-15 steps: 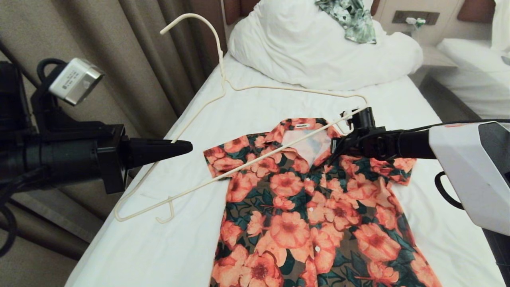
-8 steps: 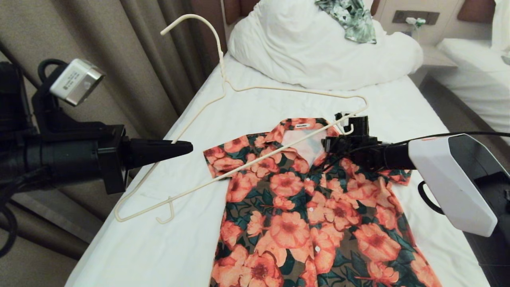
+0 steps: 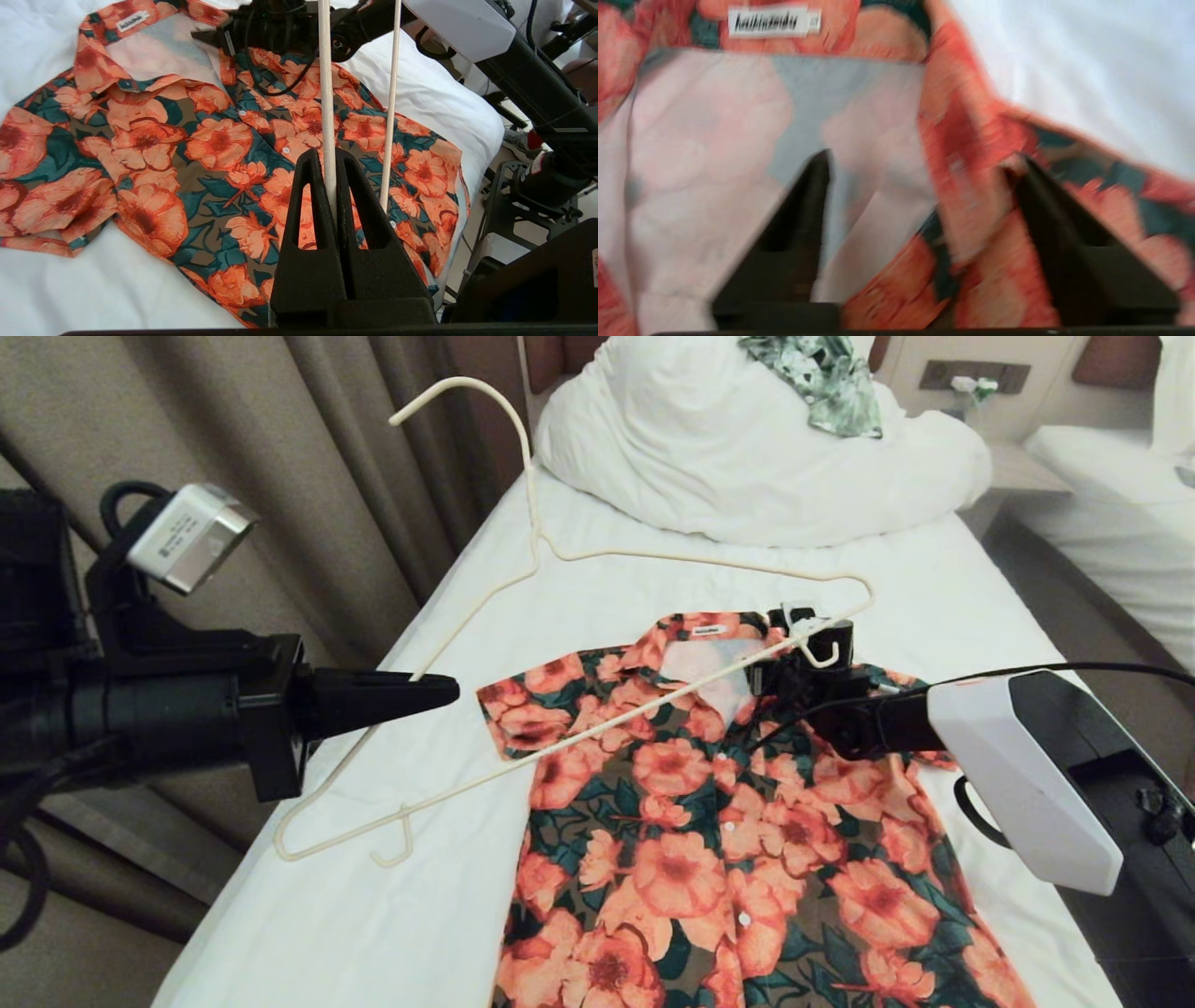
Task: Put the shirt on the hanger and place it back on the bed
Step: Lift the shirt and hanger
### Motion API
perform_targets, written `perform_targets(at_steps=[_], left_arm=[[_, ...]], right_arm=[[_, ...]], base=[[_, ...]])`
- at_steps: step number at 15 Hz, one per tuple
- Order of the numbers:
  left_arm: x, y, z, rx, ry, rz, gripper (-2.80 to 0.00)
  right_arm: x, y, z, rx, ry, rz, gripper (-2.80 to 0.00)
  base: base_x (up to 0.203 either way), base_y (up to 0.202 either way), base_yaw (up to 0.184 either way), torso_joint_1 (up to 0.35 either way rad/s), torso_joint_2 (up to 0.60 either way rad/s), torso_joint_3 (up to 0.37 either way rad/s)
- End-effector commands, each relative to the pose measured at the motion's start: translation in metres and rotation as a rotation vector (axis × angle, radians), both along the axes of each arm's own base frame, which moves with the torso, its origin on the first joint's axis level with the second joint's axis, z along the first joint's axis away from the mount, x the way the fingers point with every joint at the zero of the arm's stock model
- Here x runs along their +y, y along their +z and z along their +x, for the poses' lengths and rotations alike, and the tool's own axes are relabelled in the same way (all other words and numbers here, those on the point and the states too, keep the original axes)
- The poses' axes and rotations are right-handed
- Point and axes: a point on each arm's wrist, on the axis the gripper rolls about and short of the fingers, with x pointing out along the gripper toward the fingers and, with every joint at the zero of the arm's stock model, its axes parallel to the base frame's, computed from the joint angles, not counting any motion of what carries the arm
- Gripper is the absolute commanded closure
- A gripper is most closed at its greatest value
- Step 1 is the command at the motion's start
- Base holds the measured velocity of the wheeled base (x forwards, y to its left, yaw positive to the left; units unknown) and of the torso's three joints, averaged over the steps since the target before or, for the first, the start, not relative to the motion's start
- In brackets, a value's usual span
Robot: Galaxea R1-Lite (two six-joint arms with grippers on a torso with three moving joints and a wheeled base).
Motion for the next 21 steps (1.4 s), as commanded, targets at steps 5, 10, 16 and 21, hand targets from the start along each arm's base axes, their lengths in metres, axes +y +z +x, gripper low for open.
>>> perform_targets(at_steps=[5, 10, 16, 21], left_arm=[[-0.003, -0.001, -0.001, 0.003, -0.017, 0.0, 0.0], [-0.004, -0.004, 0.001, 0.014, -0.02, 0.003, 0.0], [-0.007, -0.015, 0.023, 0.005, 0.047, 0.017, 0.0], [0.016, -0.015, 0.037, -0.024, 0.176, 0.014, 0.0]], right_arm=[[0.002, -0.012, 0.003, 0.001, 0.007, -0.039, 0.0], [-0.001, -0.001, 0.001, -0.024, -0.007, -0.039, 0.0], [-0.017, 0.064, -0.033, -0.032, -0.064, 0.006, 0.0], [-0.03, 0.105, -0.081, 0.02, -0.069, 0.045, 0.0]], base=[[0.0, 0.0, 0.0, 0.0, 0.0, 0.0], [0.0, 0.0, 0.0, 0.0, 0.0, 0.0], [0.0, 0.0, 0.0, 0.0, 0.0, 0.0], [0.0, 0.0, 0.0, 0.0, 0.0, 0.0]])
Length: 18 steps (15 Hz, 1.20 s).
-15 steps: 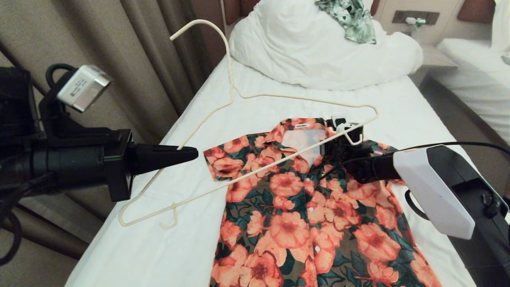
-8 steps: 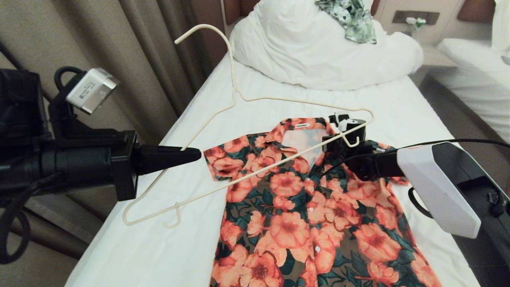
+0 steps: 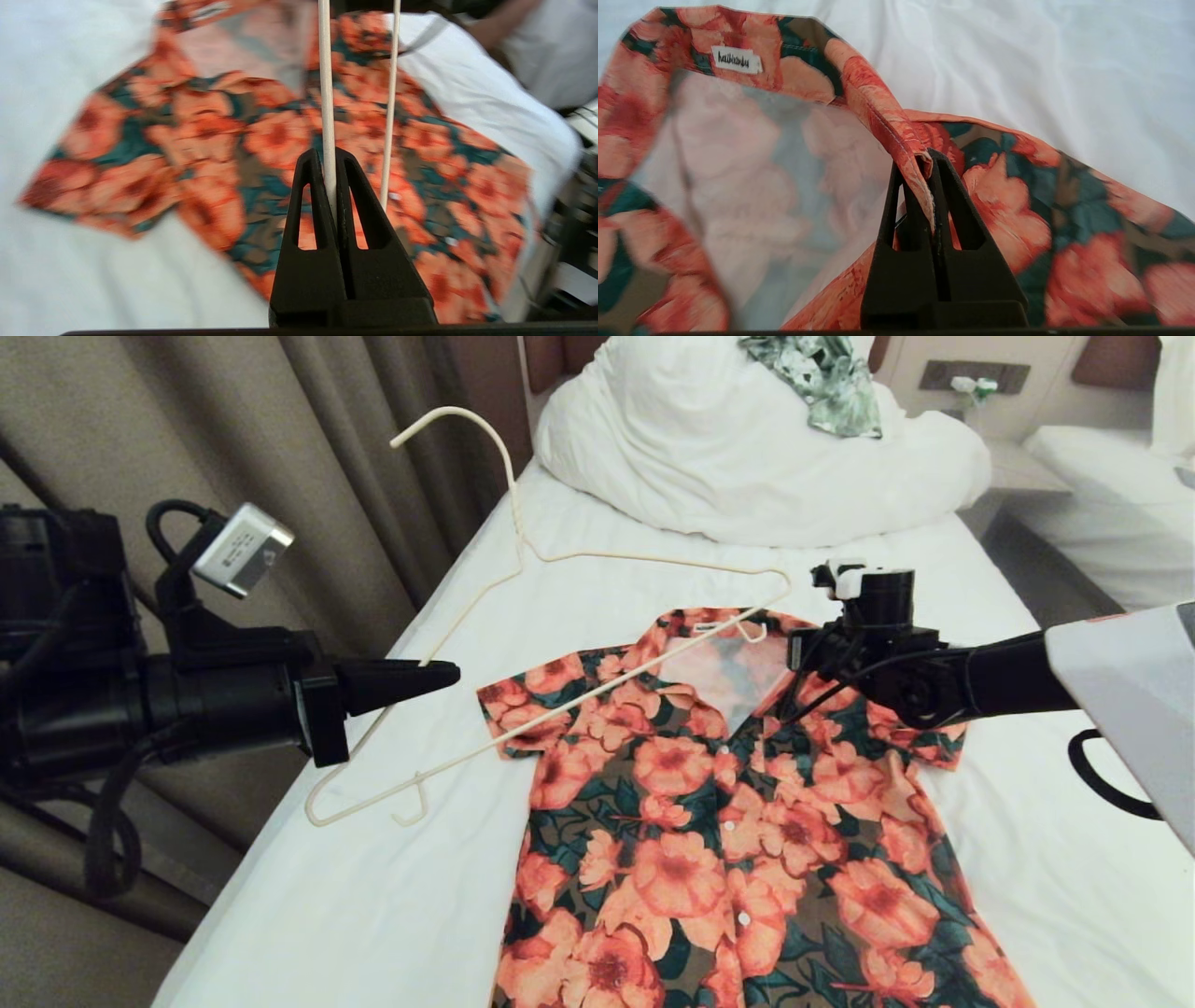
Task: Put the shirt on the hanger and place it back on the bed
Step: Lift the shirt and hanger, then hook one side of the shirt onto the hanger
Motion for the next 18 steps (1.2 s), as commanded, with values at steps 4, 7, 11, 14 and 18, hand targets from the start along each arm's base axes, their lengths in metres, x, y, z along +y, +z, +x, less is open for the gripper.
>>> perform_targets(at_steps=[4, 7, 11, 14, 18], left_arm=[[0.022, -0.009, 0.023, 0.015, 0.1, 0.004, 0.0], [0.016, -0.022, 0.035, 0.059, 0.083, 0.016, 0.0], [-0.002, -0.035, 0.04, 0.086, 0.012, 0.042, 0.0], [-0.023, -0.047, 0.039, 0.121, -0.061, 0.055, 0.0], [-0.038, -0.059, 0.043, 0.105, -0.042, 0.079, 0.0]], right_arm=[[-0.018, 0.046, -0.045, -0.031, -0.013, 0.024, 0.0], [-0.022, 0.066, -0.06, -0.061, -0.014, 0.044, 0.0], [-0.017, 0.082, -0.076, -0.066, 0.013, 0.051, 0.0], [-0.006, 0.088, -0.09, -0.072, 0.051, 0.054, 0.0], [0.016, 0.095, -0.118, -0.071, 0.129, 0.056, 0.0]], base=[[0.0, 0.0, 0.0, 0.0, 0.0, 0.0], [0.0, 0.0, 0.0, 0.0, 0.0, 0.0], [0.0, 0.0, 0.0, 0.0, 0.0, 0.0], [0.0, 0.0, 0.0, 0.0, 0.0, 0.0], [0.0, 0.0, 0.0, 0.0, 0.0, 0.0]])
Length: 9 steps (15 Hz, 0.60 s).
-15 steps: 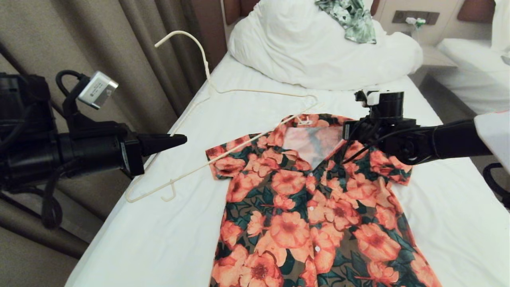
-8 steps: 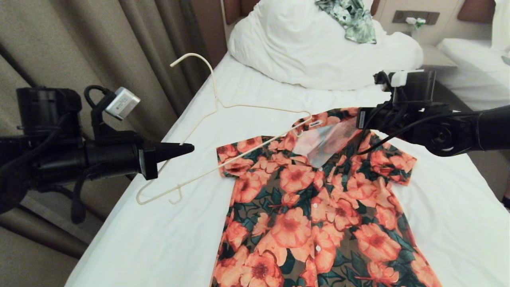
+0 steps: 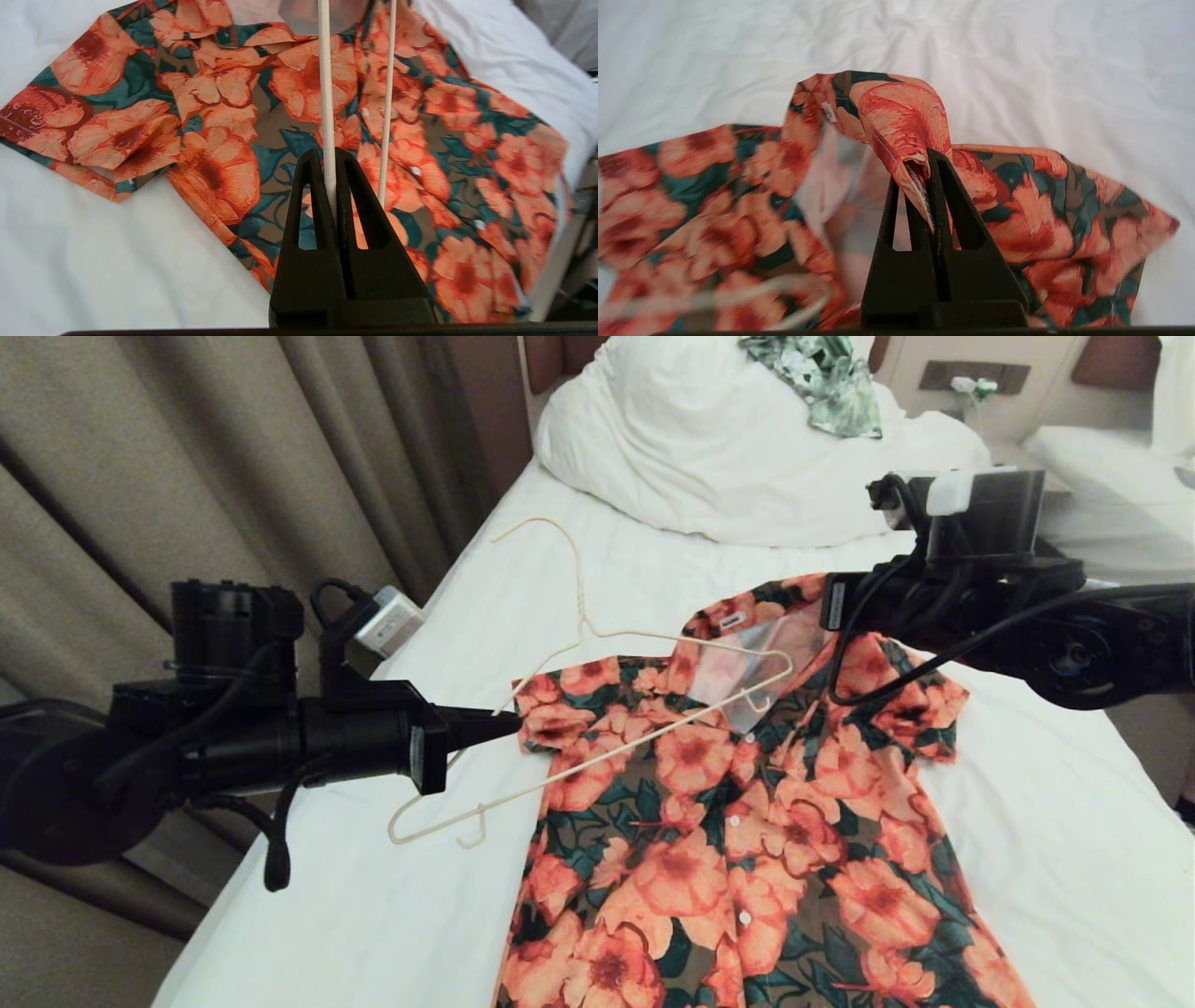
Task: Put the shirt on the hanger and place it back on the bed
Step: Hook one side of the shirt onto the hanger
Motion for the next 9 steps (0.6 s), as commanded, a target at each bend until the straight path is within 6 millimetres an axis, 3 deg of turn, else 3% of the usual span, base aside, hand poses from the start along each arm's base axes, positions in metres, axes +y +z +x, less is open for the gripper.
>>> perform_targets(at_steps=[1, 9], left_arm=[[-0.006, -0.007, 0.002, 0.003, -0.008, 0.007, 0.0], [-0.003, 0.003, -0.005, -0.034, 0.005, -0.001, 0.0]], right_arm=[[0.012, 0.009, -0.022, -0.014, 0.05, 0.004, 0.0], [0.031, 0.014, -0.05, 0.043, 0.129, -0.035, 0.0]], base=[[0.0, 0.0, 0.0, 0.0, 0.0, 0.0], [0.0, 0.0, 0.0, 0.0, 0.0, 0.0]])
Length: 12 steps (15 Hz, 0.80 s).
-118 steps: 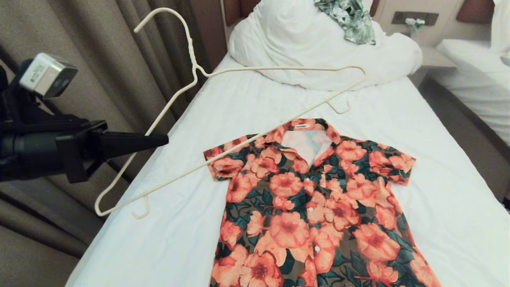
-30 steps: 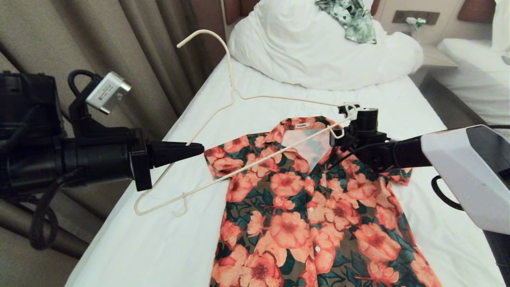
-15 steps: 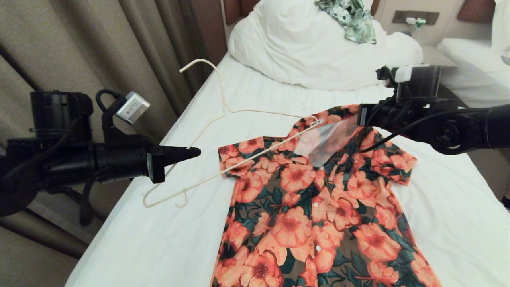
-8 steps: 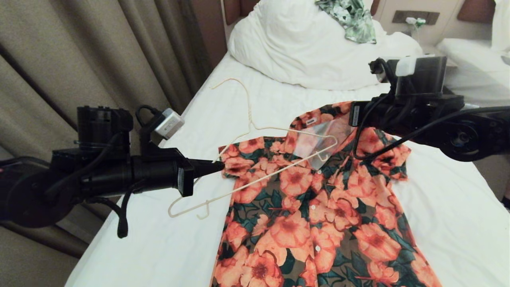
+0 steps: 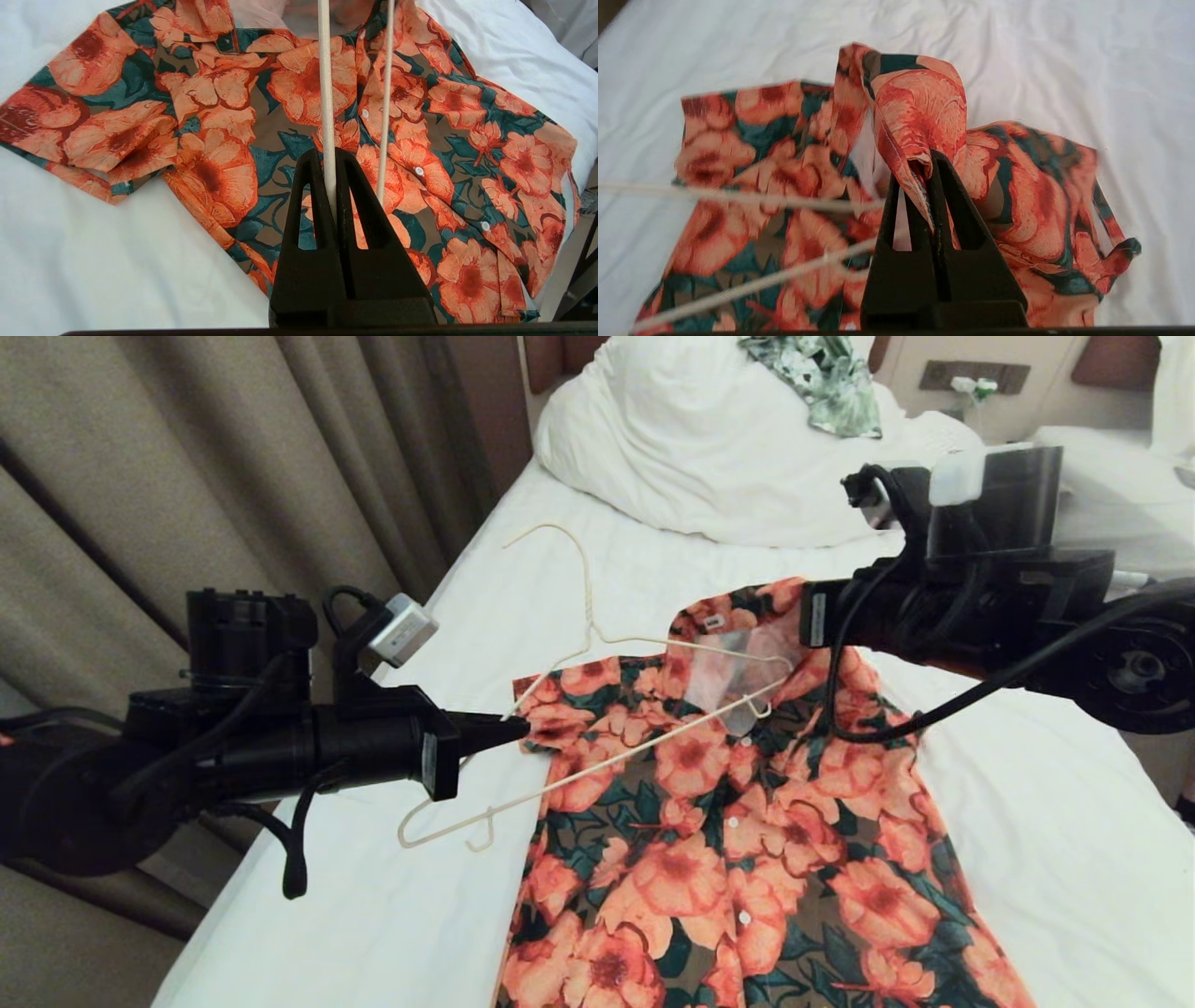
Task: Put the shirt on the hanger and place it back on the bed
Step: Hook one side of the shirt onto the hanger
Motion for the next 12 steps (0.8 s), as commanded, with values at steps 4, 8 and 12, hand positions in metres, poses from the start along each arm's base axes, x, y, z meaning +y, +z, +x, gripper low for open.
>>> perform_targets(at_steps=[4, 8, 12], left_arm=[[0.006, 0.017, -0.015, -0.062, 0.005, -0.018, 0.0], [-0.004, 0.013, -0.018, -0.048, -0.036, -0.015, 0.0], [-0.02, -0.003, -0.012, -0.026, -0.081, -0.011, 0.0]], right_arm=[[0.002, 0.0, -0.002, 0.008, 0.009, -0.026, 0.0], [0.006, 0.003, -0.007, -0.005, 0.029, -0.025, 0.0], [0.019, 0.006, -0.019, -0.01, 0.077, -0.022, 0.0]], base=[[0.0, 0.0, 0.0, 0.0, 0.0, 0.0], [0.0, 0.0, 0.0, 0.0, 0.0, 0.0], [0.0, 0.0, 0.0, 0.0, 0.0, 0.0]])
